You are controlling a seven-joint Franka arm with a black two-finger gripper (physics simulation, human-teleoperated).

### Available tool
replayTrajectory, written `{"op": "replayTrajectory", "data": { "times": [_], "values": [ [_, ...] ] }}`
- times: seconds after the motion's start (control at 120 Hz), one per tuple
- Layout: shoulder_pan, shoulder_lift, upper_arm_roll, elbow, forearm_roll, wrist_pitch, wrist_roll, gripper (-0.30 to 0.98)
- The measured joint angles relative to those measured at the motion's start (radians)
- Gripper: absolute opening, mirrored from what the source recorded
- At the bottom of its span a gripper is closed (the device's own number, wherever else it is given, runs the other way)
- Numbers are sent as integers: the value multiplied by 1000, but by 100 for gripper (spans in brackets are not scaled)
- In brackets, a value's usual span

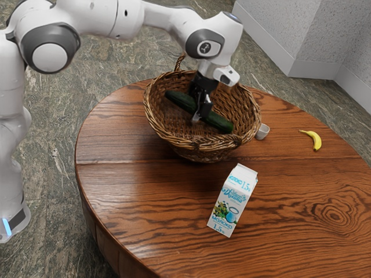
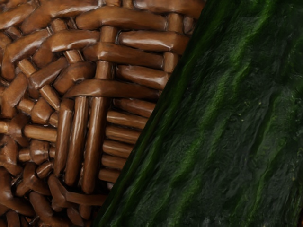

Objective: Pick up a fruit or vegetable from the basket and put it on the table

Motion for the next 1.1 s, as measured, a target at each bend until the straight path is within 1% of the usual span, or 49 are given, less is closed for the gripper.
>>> {"op": "replayTrajectory", "data": {
  "times": [0.075, 0.125, 0.242, 0.367, 0.583, 0.7, 0.833, 1.033, 1.1],
  "values": [
    [-1, -10, 0, 17, -1, -5, 0, 29],
    [-2, -27, -1, 21, -2, -8, 0, 23],
    [-8, -81, -3, 23, -1, -15, 0, 19],
    [-10, -136, -14, 24, 1, -26, 0, 18],
    [-68, -273, -23, 23, 1, -82, 0, 18],
    [-88, -339, -83, 23, 1, -128, -2, 16],
    [-91, -378, -164, 23, 0, -168, -5, 15],
    [-92, -399, -264, 23, -10, -208, -14, 13],
    [-91, -442, -297, 22, -12, -224, -21, 13]
  ]
}}
